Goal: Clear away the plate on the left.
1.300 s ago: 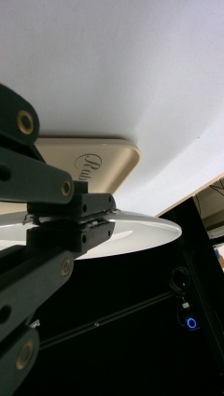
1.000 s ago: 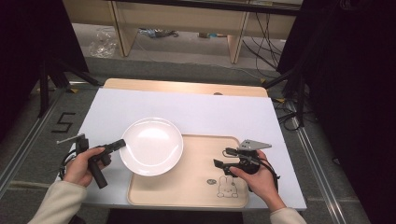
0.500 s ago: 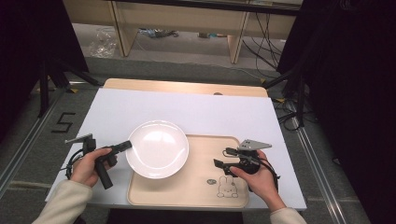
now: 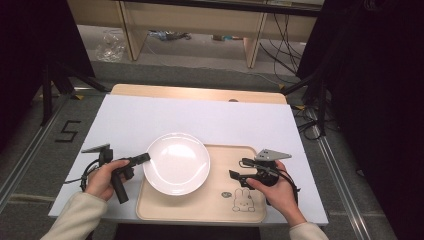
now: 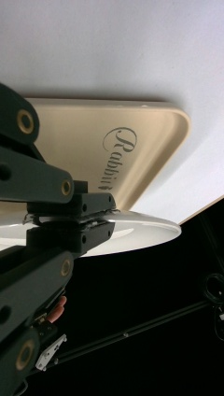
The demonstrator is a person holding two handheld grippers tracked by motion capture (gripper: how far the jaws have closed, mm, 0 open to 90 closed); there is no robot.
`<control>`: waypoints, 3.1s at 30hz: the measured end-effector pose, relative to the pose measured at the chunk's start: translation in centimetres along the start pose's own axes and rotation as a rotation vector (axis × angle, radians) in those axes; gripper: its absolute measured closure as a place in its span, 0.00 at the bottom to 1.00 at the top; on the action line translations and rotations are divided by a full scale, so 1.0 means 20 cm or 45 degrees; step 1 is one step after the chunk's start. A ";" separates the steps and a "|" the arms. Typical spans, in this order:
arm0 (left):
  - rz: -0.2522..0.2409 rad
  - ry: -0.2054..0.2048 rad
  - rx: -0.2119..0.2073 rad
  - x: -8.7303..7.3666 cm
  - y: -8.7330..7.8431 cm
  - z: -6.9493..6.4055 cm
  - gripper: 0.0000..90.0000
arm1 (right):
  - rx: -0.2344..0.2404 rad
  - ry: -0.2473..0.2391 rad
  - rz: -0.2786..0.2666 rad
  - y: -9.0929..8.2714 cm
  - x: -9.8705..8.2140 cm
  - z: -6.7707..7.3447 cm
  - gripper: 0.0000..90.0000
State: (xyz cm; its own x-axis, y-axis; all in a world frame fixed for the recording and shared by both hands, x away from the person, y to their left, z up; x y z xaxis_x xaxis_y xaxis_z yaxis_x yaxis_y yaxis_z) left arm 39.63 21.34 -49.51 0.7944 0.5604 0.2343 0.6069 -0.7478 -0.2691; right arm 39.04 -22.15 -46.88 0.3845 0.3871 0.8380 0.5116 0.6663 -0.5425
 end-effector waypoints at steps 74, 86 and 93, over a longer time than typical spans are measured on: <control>0.086 0.717 0.238 -0.12 0.18 -0.06 0.57 | 0.018 0.029 -0.011 0.00 0.00 0.02 0.28; -0.031 1.018 0.257 -0.11 0.11 -0.15 0.29 | 0.015 0.019 0.008 -0.01 0.00 0.02 0.28; -0.045 1.101 0.209 -0.11 0.08 -0.18 0.26 | 0.016 0.015 0.005 -0.01 0.00 0.01 0.28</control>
State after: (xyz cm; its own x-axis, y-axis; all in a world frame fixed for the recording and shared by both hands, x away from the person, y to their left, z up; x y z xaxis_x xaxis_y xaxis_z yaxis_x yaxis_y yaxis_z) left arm 38.73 17.61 -47.11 0.5187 0.0668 0.8524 0.6796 -0.6371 -0.3636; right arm 38.73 -22.07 -46.81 0.3954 0.3823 0.8352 0.5006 0.6727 -0.5449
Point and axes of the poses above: each handheld gripper's, and its own axes: y roughly forward along the jaws, x roughly out of its top, z roughly to its left, the point moved 2 cm from there along y, roughly forward along the jaws, and after that the axes turned 7 degrees about -y, right-handed, at the moved point
